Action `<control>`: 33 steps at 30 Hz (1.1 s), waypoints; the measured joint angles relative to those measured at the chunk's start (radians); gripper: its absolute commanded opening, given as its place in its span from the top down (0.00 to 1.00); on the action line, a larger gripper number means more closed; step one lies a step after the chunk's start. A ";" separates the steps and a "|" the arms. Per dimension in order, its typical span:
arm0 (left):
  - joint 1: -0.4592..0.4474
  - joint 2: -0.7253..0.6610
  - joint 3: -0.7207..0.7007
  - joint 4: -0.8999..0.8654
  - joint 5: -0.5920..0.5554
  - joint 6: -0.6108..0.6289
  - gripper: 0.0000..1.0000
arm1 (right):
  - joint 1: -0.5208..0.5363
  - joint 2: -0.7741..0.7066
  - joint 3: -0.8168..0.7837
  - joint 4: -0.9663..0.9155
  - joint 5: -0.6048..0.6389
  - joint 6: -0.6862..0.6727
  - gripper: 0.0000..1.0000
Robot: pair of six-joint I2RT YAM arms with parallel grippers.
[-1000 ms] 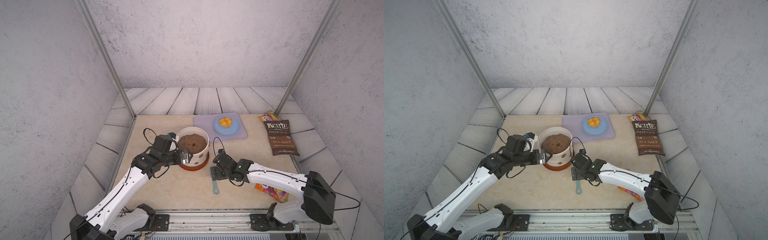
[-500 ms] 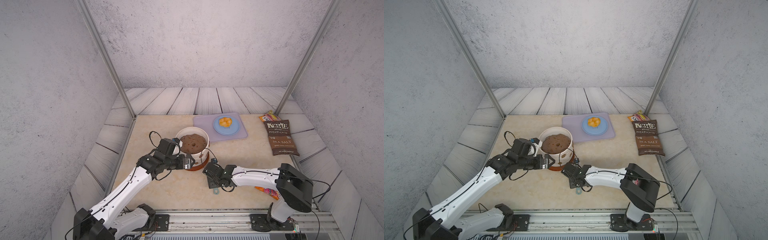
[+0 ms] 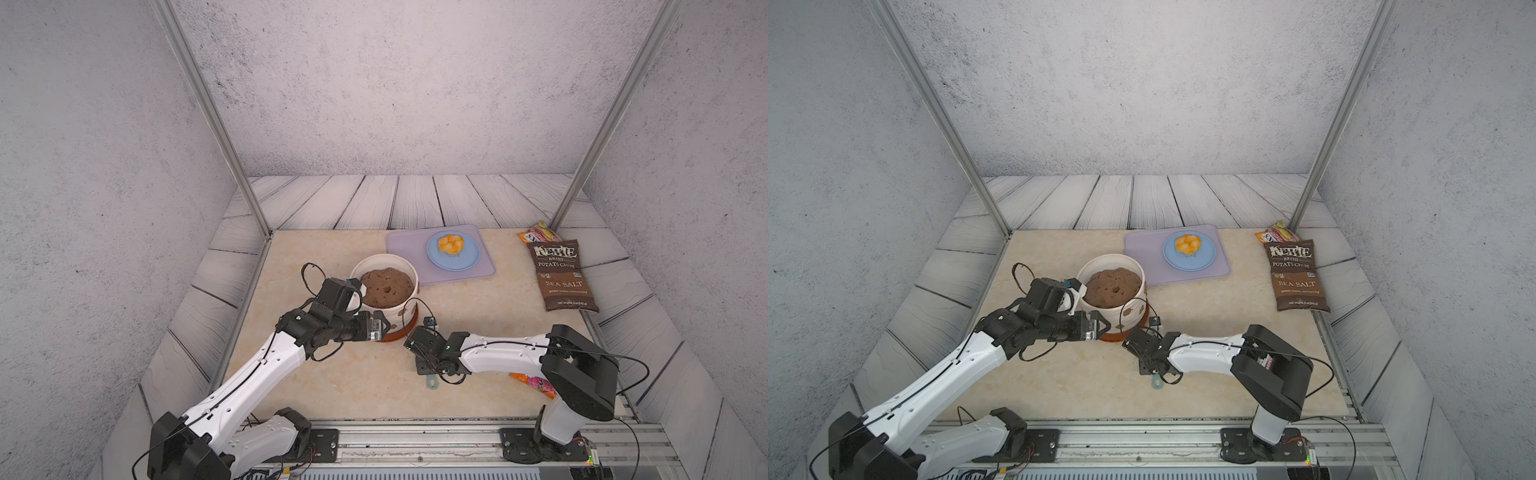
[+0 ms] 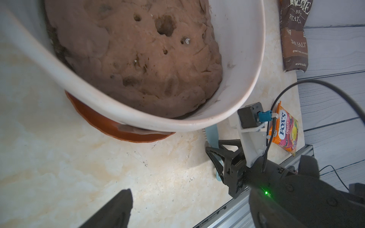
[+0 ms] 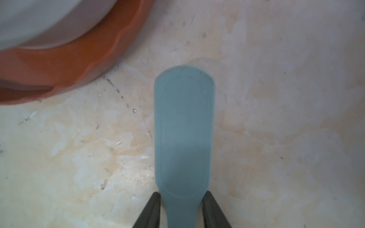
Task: Scrub the dried mud off the ceramic pot
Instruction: Pick up the brush from the center of the board.
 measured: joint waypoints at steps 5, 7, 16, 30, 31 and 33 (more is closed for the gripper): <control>0.000 0.014 0.000 0.000 0.000 0.007 0.02 | -0.003 0.002 0.004 -0.007 0.003 0.002 0.78; 0.000 0.016 -0.001 0.000 0.000 0.009 0.02 | -0.003 0.002 0.004 -0.007 0.005 0.004 0.83; 0.000 0.035 -0.002 0.034 0.012 0.006 0.02 | -0.004 -0.023 -0.018 -0.013 0.029 -0.016 0.95; -0.001 0.035 0.000 0.156 0.054 -0.095 0.02 | -0.014 -0.293 -0.061 0.027 0.102 -0.158 0.98; -0.001 0.035 0.004 0.163 0.060 -0.109 0.02 | -0.019 -0.327 -0.063 0.036 0.105 -0.177 0.98; -0.001 0.038 0.014 0.182 0.072 -0.137 0.02 | -0.029 -0.387 -0.064 0.050 0.109 -0.214 0.98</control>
